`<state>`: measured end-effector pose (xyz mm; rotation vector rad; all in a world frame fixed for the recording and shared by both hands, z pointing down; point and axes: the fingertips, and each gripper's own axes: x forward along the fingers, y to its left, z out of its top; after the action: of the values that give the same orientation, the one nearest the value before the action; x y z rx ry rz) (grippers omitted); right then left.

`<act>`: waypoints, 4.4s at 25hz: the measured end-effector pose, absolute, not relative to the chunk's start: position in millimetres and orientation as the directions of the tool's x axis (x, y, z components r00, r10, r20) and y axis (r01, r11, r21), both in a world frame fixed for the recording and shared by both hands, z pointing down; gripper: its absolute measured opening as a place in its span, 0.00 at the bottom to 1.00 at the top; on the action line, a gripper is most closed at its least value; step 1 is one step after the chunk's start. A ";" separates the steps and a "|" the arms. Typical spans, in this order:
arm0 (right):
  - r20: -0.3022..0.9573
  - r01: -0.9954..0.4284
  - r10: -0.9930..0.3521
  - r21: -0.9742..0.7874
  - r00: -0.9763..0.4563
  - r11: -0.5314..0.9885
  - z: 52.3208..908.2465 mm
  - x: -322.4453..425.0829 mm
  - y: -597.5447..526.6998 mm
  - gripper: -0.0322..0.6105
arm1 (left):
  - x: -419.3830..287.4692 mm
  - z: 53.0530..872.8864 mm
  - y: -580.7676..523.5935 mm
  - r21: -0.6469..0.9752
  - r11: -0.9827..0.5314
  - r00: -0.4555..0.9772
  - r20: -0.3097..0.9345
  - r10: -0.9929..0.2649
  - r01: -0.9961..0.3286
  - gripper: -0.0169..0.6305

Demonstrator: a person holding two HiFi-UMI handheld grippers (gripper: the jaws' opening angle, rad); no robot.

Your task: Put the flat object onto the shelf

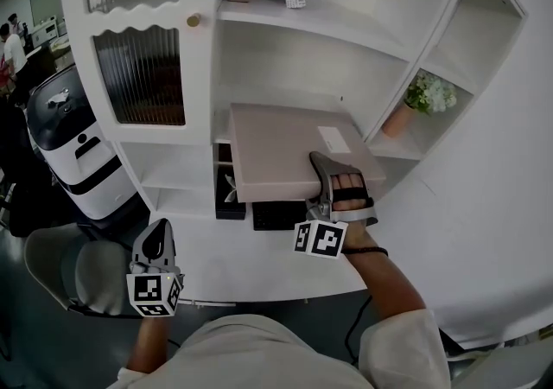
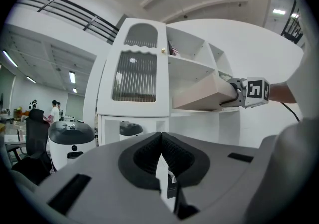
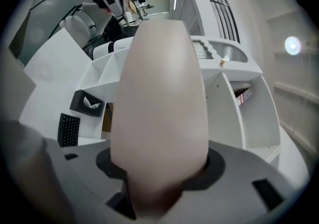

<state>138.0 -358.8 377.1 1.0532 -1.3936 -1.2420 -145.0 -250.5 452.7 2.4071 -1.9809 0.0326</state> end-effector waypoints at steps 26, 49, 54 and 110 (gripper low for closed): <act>0.254 0.098 -0.954 0.966 -0.156 0.241 428.6 116.6 -424.7 0.62 | -155.4 464.4 -259.5 0.009 -0.150 0.151 0.065 -0.986 -0.989 0.03; 0.549 0.036 -0.816 0.832 -0.182 0.553 432.6 103.7 -479.3 0.71 | -161.1 469.9 -275.7 0.006 -0.115 0.115 0.079 -0.990 -0.993 0.03; 0.570 0.016 -0.804 0.817 -0.167 0.576 431.1 102.0 -490.0 0.72 | -161.6 470.9 -277.4 0.008 -0.108 0.108 0.081 -0.991 -0.994 0.03; 0.309 -0.392 -0.875 0.802 -0.373 0.451 350.0 116.2 -407.3 0.46 | -147.8 470.3 -259.9 0.015 -0.165 0.165 0.079 -0.983 -0.986 0.03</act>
<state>116.2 -407.3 350.0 1.0600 -1.9544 -0.8205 -147.8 -259.9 470.3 2.3496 -1.9884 0.0782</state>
